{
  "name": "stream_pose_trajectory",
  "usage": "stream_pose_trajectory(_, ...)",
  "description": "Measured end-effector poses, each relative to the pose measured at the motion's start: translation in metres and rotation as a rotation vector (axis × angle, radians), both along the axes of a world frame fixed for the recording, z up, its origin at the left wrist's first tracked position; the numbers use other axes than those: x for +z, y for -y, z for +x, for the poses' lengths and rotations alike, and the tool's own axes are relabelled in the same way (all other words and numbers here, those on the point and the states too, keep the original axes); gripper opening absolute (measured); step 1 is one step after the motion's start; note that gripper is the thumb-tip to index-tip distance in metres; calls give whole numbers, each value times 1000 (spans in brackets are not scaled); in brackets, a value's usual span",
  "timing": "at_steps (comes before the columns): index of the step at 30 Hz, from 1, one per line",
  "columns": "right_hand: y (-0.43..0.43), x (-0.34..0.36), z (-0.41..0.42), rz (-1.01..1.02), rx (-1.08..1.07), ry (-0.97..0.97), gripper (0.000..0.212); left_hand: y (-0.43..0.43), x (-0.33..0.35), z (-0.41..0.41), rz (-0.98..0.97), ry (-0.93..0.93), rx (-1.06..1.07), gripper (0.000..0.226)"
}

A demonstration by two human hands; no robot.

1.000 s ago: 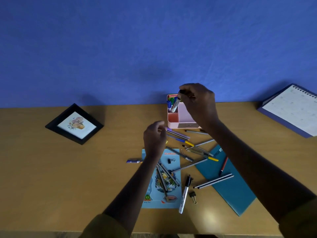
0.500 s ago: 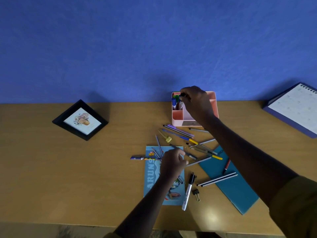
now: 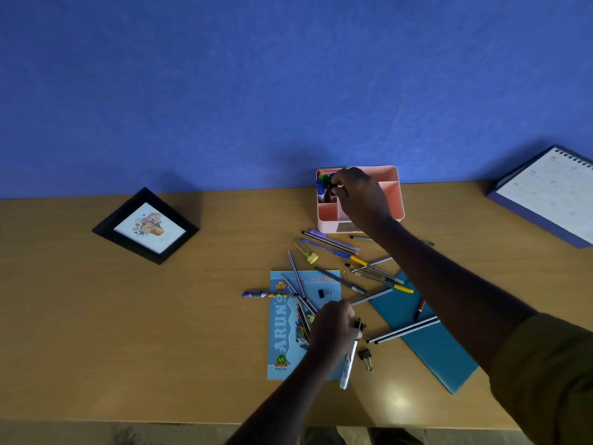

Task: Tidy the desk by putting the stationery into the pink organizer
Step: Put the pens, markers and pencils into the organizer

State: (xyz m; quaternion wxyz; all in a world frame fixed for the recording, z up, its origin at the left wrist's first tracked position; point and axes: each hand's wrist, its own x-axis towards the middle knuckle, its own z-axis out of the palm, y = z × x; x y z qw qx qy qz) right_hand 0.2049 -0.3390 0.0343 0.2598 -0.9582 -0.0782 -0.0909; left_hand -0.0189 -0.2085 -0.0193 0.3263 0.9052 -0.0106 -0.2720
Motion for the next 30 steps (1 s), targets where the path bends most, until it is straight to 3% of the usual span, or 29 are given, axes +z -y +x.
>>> stream_pose_trajectory(6, 6, 2, -9, 3, 7, 51, 28, 11, -2, -9, 25, 44, 13, 38)
stream_pose_trajectory(18, 38, -6, -85, 129, -69, 61, 25, 22, -11, -13, 88, 99, -17, 28)
stream_pose_trajectory(25, 58, -7, -127, 203, -60, 45, 12, 26, -15, -14, 53, 83, -23, 22)
stream_pose_trajectory(30, 78, -17, -163, 237, -101, -17, 23, 23, -9, -7, -44, 56, -9, 23)
